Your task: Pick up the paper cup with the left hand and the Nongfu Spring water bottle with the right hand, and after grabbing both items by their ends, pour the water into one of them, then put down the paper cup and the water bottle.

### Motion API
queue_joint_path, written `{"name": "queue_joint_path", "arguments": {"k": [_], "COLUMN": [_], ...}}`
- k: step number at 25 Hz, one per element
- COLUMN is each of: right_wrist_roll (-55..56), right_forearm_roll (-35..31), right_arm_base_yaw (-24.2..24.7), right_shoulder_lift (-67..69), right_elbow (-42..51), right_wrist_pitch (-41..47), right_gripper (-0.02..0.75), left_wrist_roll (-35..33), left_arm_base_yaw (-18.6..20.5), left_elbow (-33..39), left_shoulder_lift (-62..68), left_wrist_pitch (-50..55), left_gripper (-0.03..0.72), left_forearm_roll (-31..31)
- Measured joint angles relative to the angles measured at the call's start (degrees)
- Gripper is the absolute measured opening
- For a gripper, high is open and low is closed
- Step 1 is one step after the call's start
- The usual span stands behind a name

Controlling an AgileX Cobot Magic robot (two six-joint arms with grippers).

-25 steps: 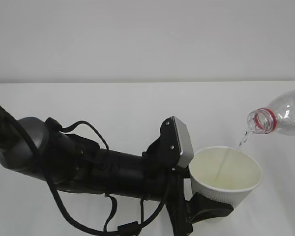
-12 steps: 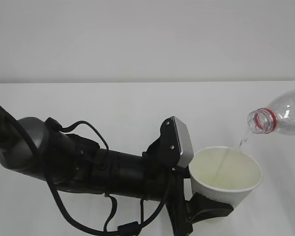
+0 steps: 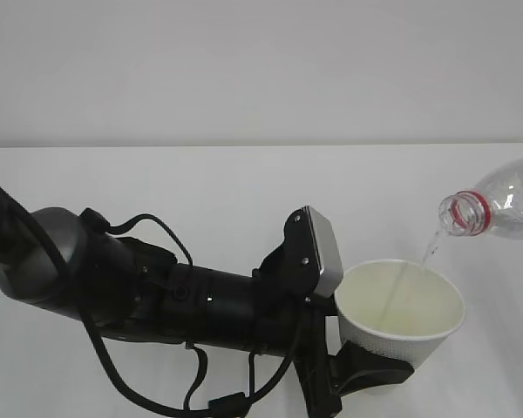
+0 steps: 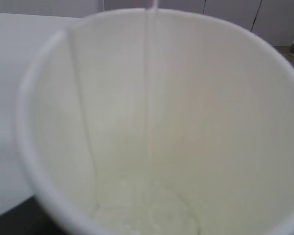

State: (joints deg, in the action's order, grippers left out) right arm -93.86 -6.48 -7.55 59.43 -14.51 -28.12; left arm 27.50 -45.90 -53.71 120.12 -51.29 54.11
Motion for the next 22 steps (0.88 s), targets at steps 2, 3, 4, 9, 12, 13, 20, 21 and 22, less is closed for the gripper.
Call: {"name": "queue_joint_path", "arguments": {"k": [2,3,4,9,12,13,20,21,22], "right_wrist_roll": [0.0,0.0,0.0,0.0,0.0,0.0,0.0,0.0,0.0], "right_forearm_roll": [0.0,0.0,0.0,0.0,0.0,0.0,-0.1,-0.1,-0.1], "right_arm_base_yaw": [0.0,0.0,0.0,0.0,0.0,0.0,0.0,0.0,0.0], "right_shoulder_lift": [0.0,0.0,0.0,0.0,0.0,0.0,0.0,0.0,0.0], "right_elbow": [0.0,0.0,0.0,0.0,0.0,0.0,0.0,0.0,0.0], "right_wrist_pitch": [-0.1,-0.1,-0.1,-0.2,-0.2,-0.2,-1.0,-1.1,-1.1], "right_gripper": [0.452,0.452,0.452,0.452,0.452,0.452,0.452,0.452,0.452], "left_wrist_roll": [0.0,0.0,0.0,0.0,0.0,0.0,0.0,0.0,0.0], "left_arm_base_yaw": [0.0,0.0,0.0,0.0,0.0,0.0,0.0,0.0,0.0], "left_elbow": [0.0,0.0,0.0,0.0,0.0,0.0,0.0,0.0,0.0], "left_shoulder_lift": [0.0,0.0,0.0,0.0,0.0,0.0,0.0,0.0,0.0], "left_wrist_pitch": [0.0,0.0,0.0,0.0,0.0,0.0,0.0,0.0,0.0], "left_gripper": [0.51,0.51,0.51,0.51,0.51,0.51,0.51,0.51,0.51], "left_forearm_roll": [0.0,0.0,0.0,0.0,0.0,0.0,0.0,0.0,0.0]}}
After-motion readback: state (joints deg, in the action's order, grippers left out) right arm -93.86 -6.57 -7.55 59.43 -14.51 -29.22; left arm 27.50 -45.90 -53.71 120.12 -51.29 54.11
